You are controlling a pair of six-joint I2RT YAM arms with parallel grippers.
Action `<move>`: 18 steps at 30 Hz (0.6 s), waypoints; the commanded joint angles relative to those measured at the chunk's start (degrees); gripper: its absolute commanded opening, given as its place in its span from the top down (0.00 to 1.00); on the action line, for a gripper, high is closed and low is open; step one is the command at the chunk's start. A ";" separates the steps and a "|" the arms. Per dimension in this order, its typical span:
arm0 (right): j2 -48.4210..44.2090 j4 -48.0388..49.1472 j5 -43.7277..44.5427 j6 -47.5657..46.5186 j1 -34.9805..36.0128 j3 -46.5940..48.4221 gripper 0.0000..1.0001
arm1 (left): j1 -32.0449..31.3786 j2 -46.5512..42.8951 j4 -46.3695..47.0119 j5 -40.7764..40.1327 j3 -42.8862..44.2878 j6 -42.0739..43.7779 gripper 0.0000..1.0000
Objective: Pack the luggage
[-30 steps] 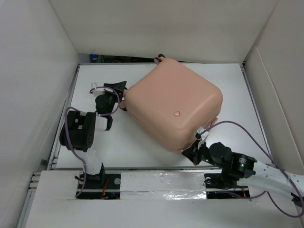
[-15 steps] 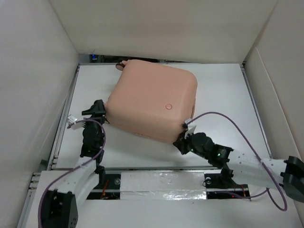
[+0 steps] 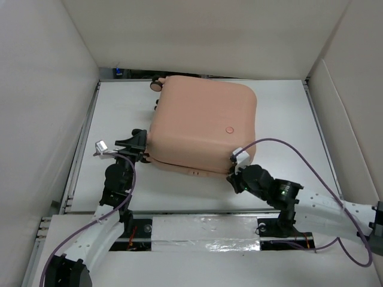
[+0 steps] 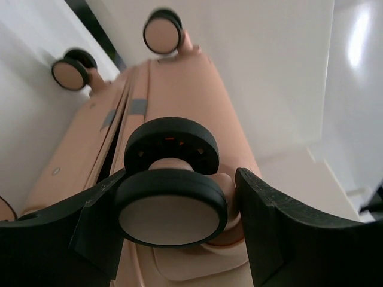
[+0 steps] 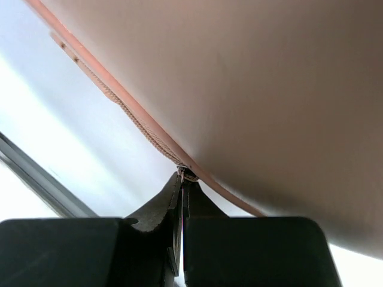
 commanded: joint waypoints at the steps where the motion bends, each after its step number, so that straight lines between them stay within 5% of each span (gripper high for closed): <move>1: -7.44 5.49 -7.49 -5.25 -4.82 9.59 1.00 | -2.95 0.97 -0.03 18.63 -1.31 5.73 1.00; 5: -3.68 3.44 -18.57 -7.81 -10.11 12.94 1.00 | -2.95 5.70 5.76 21.88 -1.40 4.32 1.00; 9: 7.54 22.50 -23.33 -0.28 -4.06 5.57 1.00 | -3.48 8.27 8.67 22.95 -1.84 4.23 1.00; 13: 18.54 25.88 -14.68 0.28 2.71 9.49 1.00 | -6.72 10.11 9.56 22.17 -2.28 5.45 1.00; 18: 17.70 21.57 -9.97 -5.94 1.23 13.99 1.00 | -19.89 14.24 11.93 15.84 -2.37 6.08 1.00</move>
